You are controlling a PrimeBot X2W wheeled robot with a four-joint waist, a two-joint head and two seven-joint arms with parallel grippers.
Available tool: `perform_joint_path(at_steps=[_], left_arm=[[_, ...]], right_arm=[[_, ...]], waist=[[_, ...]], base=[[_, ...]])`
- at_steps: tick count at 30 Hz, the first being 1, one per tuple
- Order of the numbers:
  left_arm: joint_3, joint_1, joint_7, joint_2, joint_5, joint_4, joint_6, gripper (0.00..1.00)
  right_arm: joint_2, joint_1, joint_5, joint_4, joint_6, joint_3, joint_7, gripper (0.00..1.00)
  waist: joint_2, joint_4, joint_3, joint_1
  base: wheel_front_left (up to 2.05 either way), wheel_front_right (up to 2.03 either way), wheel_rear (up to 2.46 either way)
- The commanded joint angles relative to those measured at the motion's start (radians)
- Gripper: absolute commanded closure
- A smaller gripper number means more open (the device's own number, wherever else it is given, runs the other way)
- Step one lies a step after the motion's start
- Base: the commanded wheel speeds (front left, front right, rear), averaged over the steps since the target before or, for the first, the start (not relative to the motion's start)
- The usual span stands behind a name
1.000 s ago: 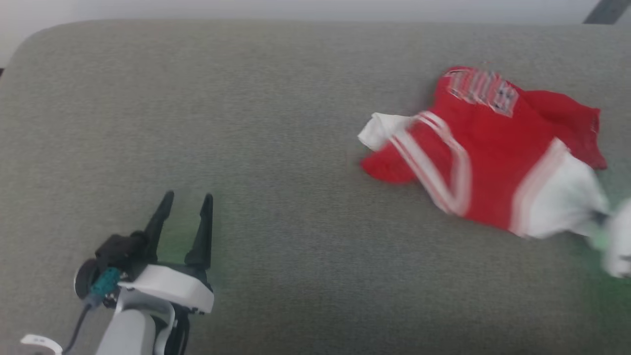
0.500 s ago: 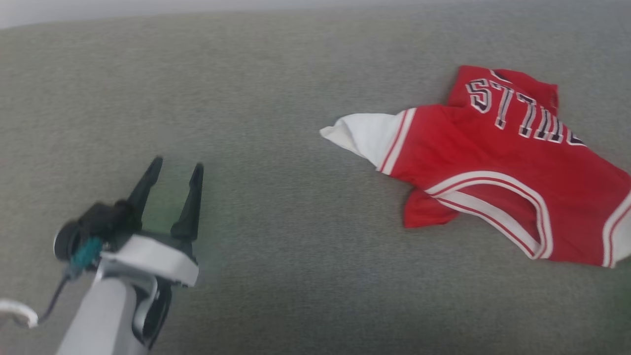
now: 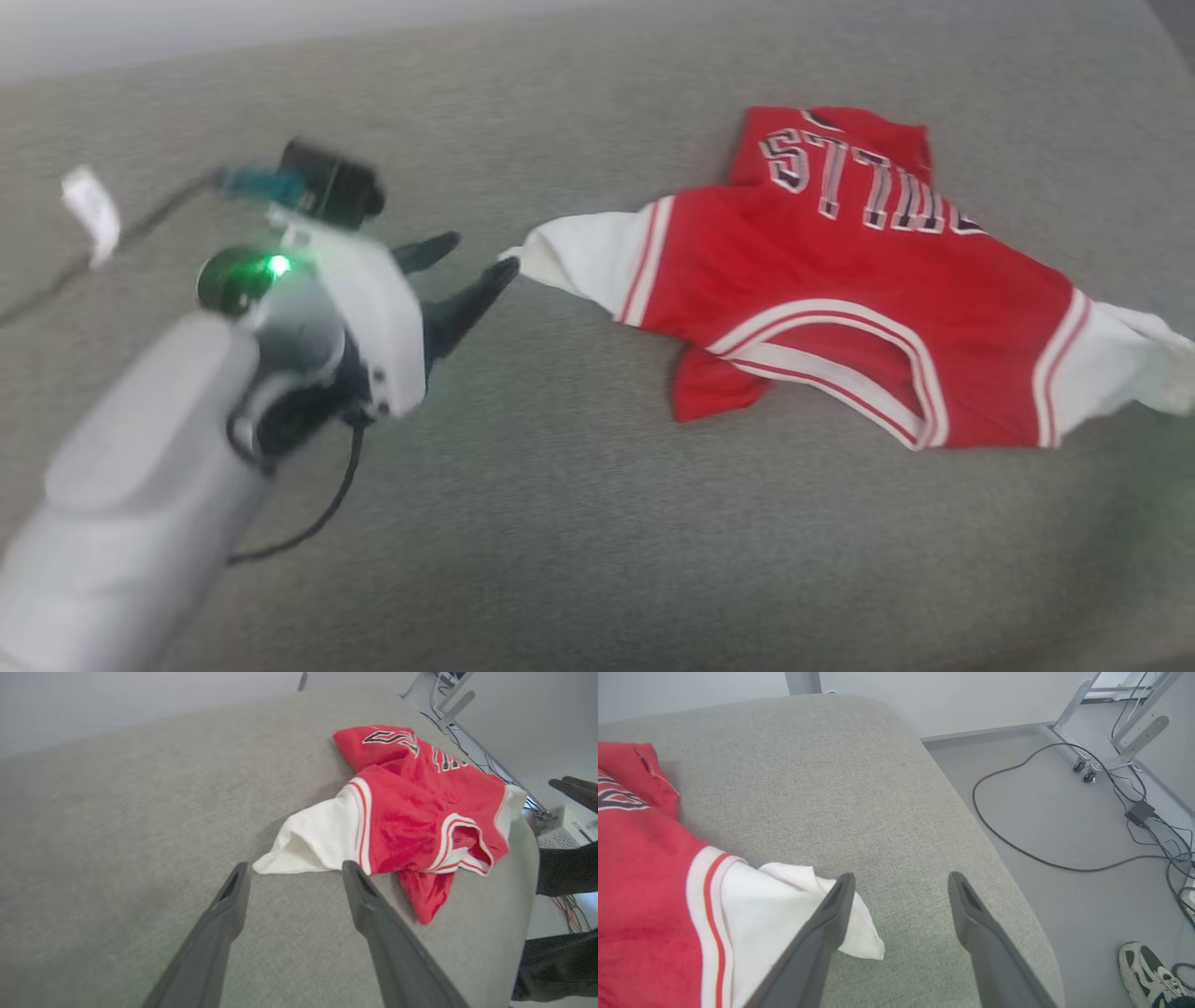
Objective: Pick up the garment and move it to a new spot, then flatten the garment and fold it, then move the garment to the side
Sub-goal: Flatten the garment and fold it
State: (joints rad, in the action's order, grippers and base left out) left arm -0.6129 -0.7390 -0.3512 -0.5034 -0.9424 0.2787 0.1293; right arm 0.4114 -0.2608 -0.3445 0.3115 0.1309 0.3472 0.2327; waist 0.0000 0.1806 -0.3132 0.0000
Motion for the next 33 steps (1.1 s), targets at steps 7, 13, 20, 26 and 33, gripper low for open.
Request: perform_joint_path(at_steps=[7, 13, 20, 26, 33], left_arm=[[-0.061, -0.2, -0.38, 0.009, -0.18, 0.177, -0.009, 0.0], [-0.114, -0.319, -0.424, 0.01, -0.101, 0.33, -0.006, 0.0], [-0.205, -0.354, -0.433, 0.021, -0.08, 0.412, 0.001, 0.23], [-0.249, -0.348, -0.467, 0.015, -0.194, 0.346, 0.002, 1.0], [-0.296, -0.413, -0.257, -0.043, -0.17, 0.266, 0.002, 1.0]], right_arm=[[-0.066, -0.005, 0.021, -0.053, 0.0, -0.034, -0.012, 0.0], [-0.1, -0.023, 0.017, -0.063, 0.0, -0.088, -0.018, 0.0], [-0.106, -0.037, 0.007, -0.058, 0.0, -0.116, -0.035, 0.0], [-0.096, -0.045, 0.009, -0.058, 0.0, -0.111, -0.041, 0.0], [-0.075, -0.043, 0.003, -0.091, 0.0, -0.104, -0.03, 0.0]], waist=[[0.0, 0.094, -0.049, 0.0], [0.0, 0.15, -0.1, 0.0], [0.0, 0.178, -0.133, 0.0], [0.0, 0.157, -0.123, 0.0], [0.0, 0.091, -0.08, 0.0]], base=[[0.0, 0.0, 0.0], [0.0, 0.0, 0.0], [0.0, 0.0, 0.0], [0.0, 0.0, 0.0], [0.0, 0.0, 0.0]])
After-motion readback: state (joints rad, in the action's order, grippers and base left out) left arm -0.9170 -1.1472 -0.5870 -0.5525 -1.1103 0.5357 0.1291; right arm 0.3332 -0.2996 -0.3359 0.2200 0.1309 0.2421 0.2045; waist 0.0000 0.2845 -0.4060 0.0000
